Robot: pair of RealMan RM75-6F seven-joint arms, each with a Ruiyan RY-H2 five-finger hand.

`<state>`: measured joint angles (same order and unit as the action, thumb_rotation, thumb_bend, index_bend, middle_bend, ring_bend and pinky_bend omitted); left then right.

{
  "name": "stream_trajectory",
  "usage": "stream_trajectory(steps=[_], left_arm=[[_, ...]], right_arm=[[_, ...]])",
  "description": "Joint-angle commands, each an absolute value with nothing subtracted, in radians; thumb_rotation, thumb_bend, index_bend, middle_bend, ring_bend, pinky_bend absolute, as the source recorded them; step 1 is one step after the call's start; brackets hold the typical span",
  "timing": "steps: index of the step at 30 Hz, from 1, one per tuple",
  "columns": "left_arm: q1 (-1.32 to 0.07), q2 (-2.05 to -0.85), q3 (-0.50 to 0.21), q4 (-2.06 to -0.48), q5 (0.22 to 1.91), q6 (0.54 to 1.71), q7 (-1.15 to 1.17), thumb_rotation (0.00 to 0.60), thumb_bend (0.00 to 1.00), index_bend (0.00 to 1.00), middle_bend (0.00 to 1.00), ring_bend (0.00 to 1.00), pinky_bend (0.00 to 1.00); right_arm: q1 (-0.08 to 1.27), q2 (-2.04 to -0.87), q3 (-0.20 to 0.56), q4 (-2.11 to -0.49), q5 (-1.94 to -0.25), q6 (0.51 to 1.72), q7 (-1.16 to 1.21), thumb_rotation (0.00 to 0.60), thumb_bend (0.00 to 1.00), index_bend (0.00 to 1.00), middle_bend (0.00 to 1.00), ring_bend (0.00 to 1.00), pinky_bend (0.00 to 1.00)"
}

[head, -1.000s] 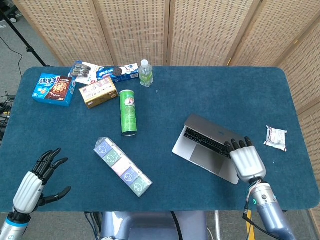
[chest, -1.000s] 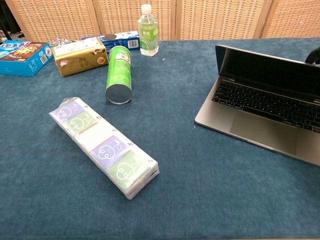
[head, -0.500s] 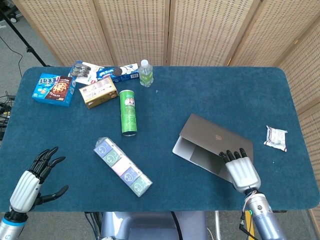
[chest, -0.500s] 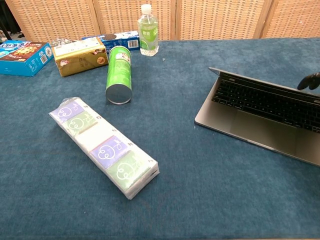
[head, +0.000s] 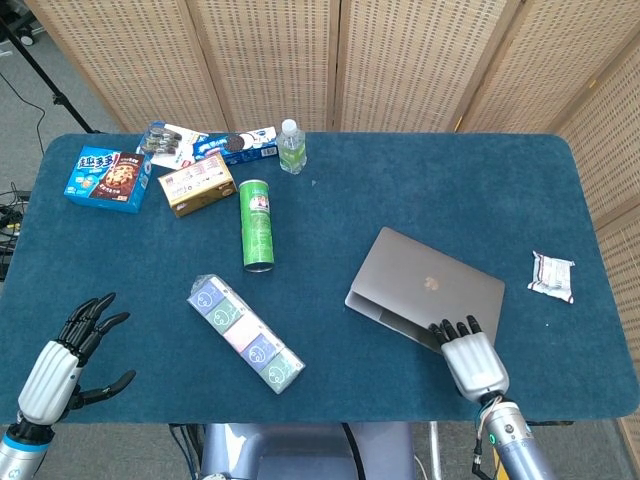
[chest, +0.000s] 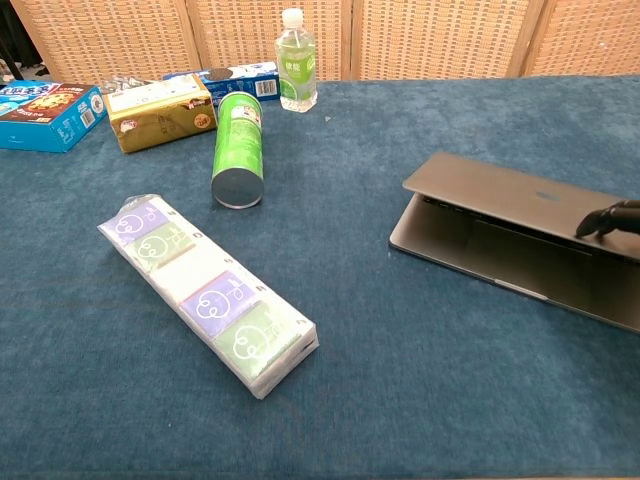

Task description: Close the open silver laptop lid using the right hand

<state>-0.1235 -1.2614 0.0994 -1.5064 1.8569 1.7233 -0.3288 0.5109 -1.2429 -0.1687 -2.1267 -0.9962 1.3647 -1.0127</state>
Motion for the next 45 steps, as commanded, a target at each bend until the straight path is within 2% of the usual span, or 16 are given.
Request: stream_trajectory(steps=[1, 10, 25, 40, 43, 45], left_arm=[[-0.123, -1.261, 0.099, -1.507, 1.856, 1.722, -0.329, 0.600, 0.22, 0.18, 0.01, 0.11, 0.08], [-0.123, -1.258, 0.100, -1.508, 1.856, 1.717, -0.325, 0.600, 0.22, 0.18, 0.01, 0.11, 0.08], [-0.125, -1.258, 0.101, -1.512, 1.853, 1.700, -0.312, 0.600, 0.22, 0.18, 0.01, 0.11, 0.08], [-0.122, -1.264, 0.093, -1.511, 1.847, 1.706, -0.307, 0.600, 0.22, 0.18, 0.01, 0.11, 0.08], [-0.120, -1.267, 0.087, -1.509, 1.841, 1.711, -0.307, 0.600, 0.22, 0.18, 0.01, 0.11, 0.08], [-0.117, -1.274, 0.079, -1.506, 1.831, 1.716, -0.307, 0.600, 0.22, 0.18, 0.01, 0.11, 0.08]], right_arm=[[0.503, -1.262, -0.173, -2.113, -1.002, 1.358, -1.019, 0.600, 0.13, 0.11, 0.16, 0.22, 0.14], [0.477, -1.334, -0.185, -2.033, -0.996, 1.310, -0.987, 0.600, 0.13, 0.11, 0.16, 0.22, 0.14], [0.457, -1.367, -0.182, -1.943, -0.997, 1.256, -0.928, 0.600, 0.13, 0.10, 0.15, 0.21, 0.14], [0.450, -1.224, -0.145, -2.100, -1.125, 1.387, -1.004, 0.600, 0.13, 0.10, 0.14, 0.20, 0.14], [0.438, -1.196, -0.137, -2.106, -1.229, 1.427, -0.979, 0.600, 0.13, 0.11, 0.14, 0.20, 0.14], [0.414, -1.181, -0.134, -2.088, -1.371, 1.488, -0.920, 0.600, 0.13, 0.11, 0.14, 0.20, 0.14]])
